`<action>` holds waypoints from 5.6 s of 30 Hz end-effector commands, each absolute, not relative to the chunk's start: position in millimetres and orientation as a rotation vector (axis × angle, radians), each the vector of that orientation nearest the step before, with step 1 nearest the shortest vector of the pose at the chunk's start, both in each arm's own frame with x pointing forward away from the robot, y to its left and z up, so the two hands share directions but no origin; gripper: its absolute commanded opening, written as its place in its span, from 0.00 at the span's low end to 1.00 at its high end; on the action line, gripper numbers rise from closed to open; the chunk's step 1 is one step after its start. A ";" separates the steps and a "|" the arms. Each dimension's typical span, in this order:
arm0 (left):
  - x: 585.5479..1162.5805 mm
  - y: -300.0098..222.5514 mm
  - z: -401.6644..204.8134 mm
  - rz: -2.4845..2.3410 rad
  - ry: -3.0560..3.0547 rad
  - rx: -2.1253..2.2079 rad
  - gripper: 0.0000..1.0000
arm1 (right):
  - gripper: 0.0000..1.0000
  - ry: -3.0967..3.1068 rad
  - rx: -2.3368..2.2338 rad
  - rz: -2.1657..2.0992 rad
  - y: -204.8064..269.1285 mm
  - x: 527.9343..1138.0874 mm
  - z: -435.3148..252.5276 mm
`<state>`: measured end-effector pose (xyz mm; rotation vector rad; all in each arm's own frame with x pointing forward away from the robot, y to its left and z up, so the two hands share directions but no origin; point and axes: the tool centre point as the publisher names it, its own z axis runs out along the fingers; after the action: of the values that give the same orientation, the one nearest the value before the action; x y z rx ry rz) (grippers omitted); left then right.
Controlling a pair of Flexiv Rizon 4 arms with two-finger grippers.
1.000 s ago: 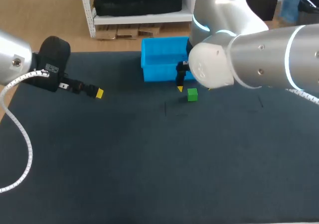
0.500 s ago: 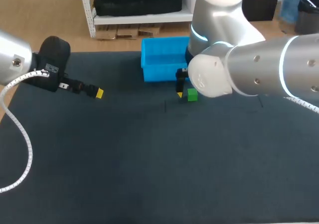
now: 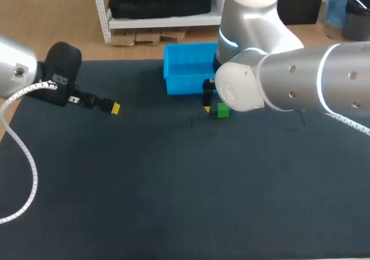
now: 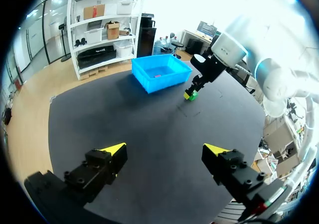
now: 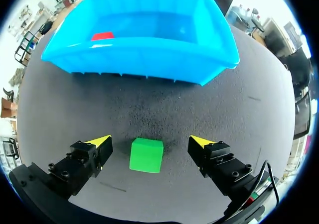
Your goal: Use the left arm to pick the red cube and place it into the blue plastic box first, then use the right arm to grasp the green cube and put it into the same blue plastic box after the first action is fully finished.
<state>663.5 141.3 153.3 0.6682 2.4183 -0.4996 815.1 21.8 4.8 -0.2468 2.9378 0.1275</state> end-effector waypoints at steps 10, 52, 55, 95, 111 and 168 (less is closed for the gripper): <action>664.5 142.1 151.7 -0.507 2.412 0.671 1.00 | 0.23 2.961 -0.243 0.123 23.4 812.3 -1.6; 664.5 142.1 151.7 -0.507 2.412 0.671 1.00 | 0.00 2.603 -0.251 0.016 24.8 818.6 146.6; 664.5 142.1 151.7 -0.507 2.412 0.671 1.00 | 0.00 2.573 -0.264 0.019 27.9 818.6 158.3; 664.5 142.1 151.7 -0.507 2.412 0.671 1.00 | 0.00 2.545 -0.339 0.075 21.2 863.9 159.7; 664.5 142.1 151.7 -0.507 2.412 0.671 1.00 | 0.00 2.545 -0.364 0.137 20.7 929.9 139.8; 664.5 142.1 151.7 -0.507 2.412 0.671 1.00 | 1.00 2.626 -0.325 0.274 18.3 953.7 80.1</action>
<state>663.5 141.3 153.3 0.6679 2.4183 -0.4997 956.4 19.1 78.0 -0.3250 2.6281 0.2739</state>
